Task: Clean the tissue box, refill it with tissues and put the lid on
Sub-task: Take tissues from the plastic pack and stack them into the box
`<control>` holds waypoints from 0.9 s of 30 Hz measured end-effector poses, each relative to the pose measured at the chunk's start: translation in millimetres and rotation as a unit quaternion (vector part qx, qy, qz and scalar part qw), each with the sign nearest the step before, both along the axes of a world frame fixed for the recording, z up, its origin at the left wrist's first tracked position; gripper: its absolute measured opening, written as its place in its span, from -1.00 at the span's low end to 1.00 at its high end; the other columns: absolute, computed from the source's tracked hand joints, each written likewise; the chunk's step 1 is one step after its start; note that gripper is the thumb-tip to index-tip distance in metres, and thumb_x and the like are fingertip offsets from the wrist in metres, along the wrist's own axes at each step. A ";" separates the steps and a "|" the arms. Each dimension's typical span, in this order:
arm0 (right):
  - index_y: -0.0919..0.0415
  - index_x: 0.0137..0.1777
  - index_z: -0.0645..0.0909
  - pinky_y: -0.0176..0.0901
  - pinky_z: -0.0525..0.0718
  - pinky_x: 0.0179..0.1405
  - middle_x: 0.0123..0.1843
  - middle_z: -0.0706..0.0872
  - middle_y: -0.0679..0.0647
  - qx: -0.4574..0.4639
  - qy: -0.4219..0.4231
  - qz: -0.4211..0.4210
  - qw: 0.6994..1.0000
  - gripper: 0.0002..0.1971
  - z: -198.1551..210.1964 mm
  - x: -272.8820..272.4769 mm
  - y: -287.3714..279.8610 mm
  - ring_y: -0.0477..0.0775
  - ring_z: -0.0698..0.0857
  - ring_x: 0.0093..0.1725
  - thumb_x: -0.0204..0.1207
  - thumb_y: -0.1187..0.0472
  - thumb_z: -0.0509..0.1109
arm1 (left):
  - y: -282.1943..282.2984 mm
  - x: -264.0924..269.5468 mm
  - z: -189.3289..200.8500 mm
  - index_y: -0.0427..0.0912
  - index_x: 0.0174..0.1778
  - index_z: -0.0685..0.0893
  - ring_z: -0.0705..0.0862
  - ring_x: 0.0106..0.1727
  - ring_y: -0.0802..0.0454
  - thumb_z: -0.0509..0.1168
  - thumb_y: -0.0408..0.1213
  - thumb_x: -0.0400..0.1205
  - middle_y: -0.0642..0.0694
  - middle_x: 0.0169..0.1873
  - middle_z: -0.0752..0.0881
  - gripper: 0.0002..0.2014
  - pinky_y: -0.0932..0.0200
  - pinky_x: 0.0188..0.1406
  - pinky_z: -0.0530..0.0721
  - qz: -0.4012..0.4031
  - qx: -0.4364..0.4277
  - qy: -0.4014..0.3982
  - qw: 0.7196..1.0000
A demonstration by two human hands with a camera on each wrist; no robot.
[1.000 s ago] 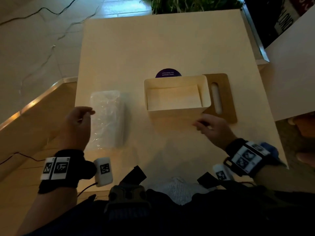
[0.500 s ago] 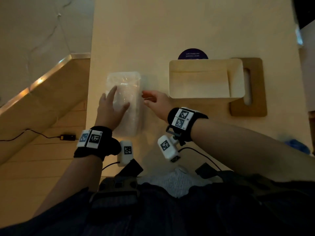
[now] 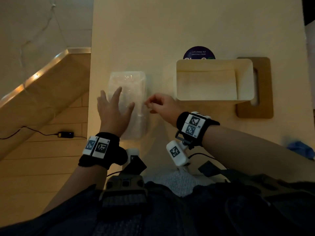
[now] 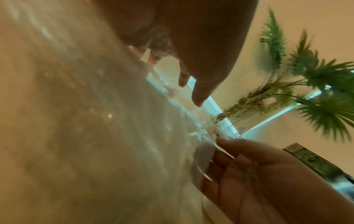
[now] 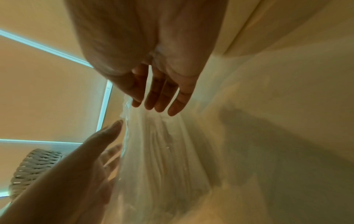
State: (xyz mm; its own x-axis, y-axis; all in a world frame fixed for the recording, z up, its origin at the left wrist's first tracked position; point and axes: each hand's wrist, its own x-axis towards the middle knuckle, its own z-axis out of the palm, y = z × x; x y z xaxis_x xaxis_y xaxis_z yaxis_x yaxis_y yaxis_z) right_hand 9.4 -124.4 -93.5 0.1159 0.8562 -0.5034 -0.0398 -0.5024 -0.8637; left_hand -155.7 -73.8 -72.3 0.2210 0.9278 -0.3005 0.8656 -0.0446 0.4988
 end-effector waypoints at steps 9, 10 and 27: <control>0.29 0.23 0.64 -0.17 0.59 0.27 0.19 0.71 0.10 0.101 -0.026 0.101 0.989 -0.60 23.7 -8.2 3.8 0.00 0.65 0.17 0.52 0.55 0.11 | -14.6 11.1 19.7 -0.18 0.07 0.52 0.68 -0.08 -0.05 0.31 -0.25 0.60 -0.11 -0.03 0.64 -0.81 0.35 -0.23 0.58 -0.003 0.047 -0.134 0.990; 0.27 0.21 0.66 -0.19 0.60 0.21 0.15 0.71 0.06 0.108 -0.057 0.097 0.988 -0.61 21.7 -8.3 1.7 -0.01 0.65 0.11 0.53 0.53 0.12 | -8.6 4.2 21.4 -0.13 0.00 0.52 0.68 -0.12 0.00 0.27 -0.31 0.62 -0.08 -0.08 0.67 -0.92 0.37 -0.26 0.54 0.010 0.043 -0.135 0.990; 0.38 0.00 0.65 -0.09 0.56 -0.07 -0.04 0.67 0.29 0.107 -0.343 0.204 0.910 -0.86 9.2 -3.7 -1.0 0.18 0.61 -0.11 0.54 0.35 0.30 | 76.0 -79.0 -50.6 -0.21 0.19 0.57 0.57 0.21 -0.28 0.22 -0.22 0.59 -0.30 0.20 0.63 -0.72 -0.18 0.28 0.55 0.161 -0.116 0.046 0.979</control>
